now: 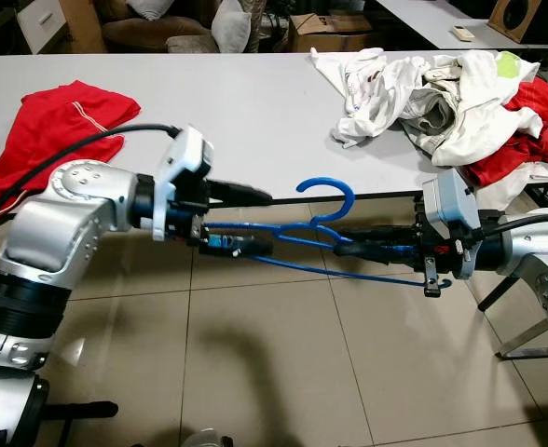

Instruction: Hang hanger

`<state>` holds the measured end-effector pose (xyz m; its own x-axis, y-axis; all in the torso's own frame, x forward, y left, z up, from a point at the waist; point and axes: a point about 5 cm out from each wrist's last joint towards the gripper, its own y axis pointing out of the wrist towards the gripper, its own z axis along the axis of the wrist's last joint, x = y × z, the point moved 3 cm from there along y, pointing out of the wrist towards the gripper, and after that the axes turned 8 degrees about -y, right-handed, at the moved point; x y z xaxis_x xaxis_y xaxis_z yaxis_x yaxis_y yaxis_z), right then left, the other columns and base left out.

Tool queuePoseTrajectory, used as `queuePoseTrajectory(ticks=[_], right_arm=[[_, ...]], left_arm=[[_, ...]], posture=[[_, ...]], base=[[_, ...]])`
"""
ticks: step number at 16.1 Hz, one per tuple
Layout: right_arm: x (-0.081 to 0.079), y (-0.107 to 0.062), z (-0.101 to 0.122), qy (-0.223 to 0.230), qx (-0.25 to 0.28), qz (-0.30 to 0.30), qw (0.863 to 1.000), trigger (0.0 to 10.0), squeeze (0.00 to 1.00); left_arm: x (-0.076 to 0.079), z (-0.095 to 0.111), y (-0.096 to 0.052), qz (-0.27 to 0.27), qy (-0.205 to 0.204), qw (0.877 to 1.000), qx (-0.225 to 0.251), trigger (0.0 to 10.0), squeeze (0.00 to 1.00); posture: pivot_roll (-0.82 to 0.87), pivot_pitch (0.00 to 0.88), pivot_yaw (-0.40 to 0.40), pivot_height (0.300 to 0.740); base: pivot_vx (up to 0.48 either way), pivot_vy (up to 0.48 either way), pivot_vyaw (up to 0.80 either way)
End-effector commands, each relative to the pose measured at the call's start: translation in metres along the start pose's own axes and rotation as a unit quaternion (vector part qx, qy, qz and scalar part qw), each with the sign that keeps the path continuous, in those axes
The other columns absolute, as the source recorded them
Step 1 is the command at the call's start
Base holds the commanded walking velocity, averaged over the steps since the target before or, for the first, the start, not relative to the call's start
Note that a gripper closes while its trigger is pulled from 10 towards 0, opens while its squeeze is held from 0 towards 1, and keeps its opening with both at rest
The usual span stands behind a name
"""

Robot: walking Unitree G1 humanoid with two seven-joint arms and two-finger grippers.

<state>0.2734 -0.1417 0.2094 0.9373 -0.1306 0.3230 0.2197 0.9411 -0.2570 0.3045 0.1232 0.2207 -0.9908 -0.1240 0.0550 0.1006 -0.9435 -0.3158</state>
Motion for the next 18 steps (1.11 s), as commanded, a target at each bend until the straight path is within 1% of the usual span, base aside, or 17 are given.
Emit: queuePoseTrajectory(ticks=[1,3,4,6,13,15,18], right_arm=[[-0.001,0.001,0.007,-0.021,0.003,0.008,1.000,10.0,0.00],[-0.001,0.001,0.007,-0.022,0.003,0.009,1.000,10.0,0.00],[0.000,0.002,0.007,-0.023,0.004,0.010,1.000,10.0,0.00],[0.001,0.003,0.008,-0.022,0.005,0.010,1.000,10.0,0.00],[0.003,0.005,0.008,-0.021,0.006,0.011,1.000,10.0,0.00],[0.005,0.006,0.009,-0.019,0.008,0.009,1.000,10.0,0.00],[0.006,0.007,0.008,-0.018,0.006,0.007,1.000,10.0,0.00]], left_arm=[[-0.003,-0.001,-0.001,0.008,0.007,1.000,-0.020,0.0,0.00],[-0.005,-0.003,-0.002,0.015,0.012,1.000,-0.025,0.0,0.00],[-0.010,-0.004,-0.001,0.030,0.011,0.999,-0.031,0.0,0.00],[-0.013,-0.003,0.000,0.041,0.010,0.999,-0.030,0.0,0.00],[-0.008,-0.002,0.002,0.021,0.015,0.999,-0.025,0.0,0.00],[-0.004,-0.001,0.004,0.005,0.015,1.000,-0.019,0.0,0.00],[-0.003,-0.001,0.005,0.000,0.014,1.000,-0.017,0.0,0.00]], posture=[[-0.13,0.000,-0.013,0.740],[-0.13,0.000,-0.014,0.740],[-0.13,0.000,-0.015,0.740],[-0.13,0.000,-0.016,0.740],[-0.13,0.000,-0.016,0.740],[-0.13,0.000,-0.013,0.740],[-0.13,0.000,-0.013,0.740]], base=[[0.000,0.000,0.00],[0.000,0.000,0.00],[0.000,0.000,0.00],[0.000,0.000,0.00],[0.000,0.000,0.00],[0.000,0.000,0.00],[0.000,0.000,0.00]])
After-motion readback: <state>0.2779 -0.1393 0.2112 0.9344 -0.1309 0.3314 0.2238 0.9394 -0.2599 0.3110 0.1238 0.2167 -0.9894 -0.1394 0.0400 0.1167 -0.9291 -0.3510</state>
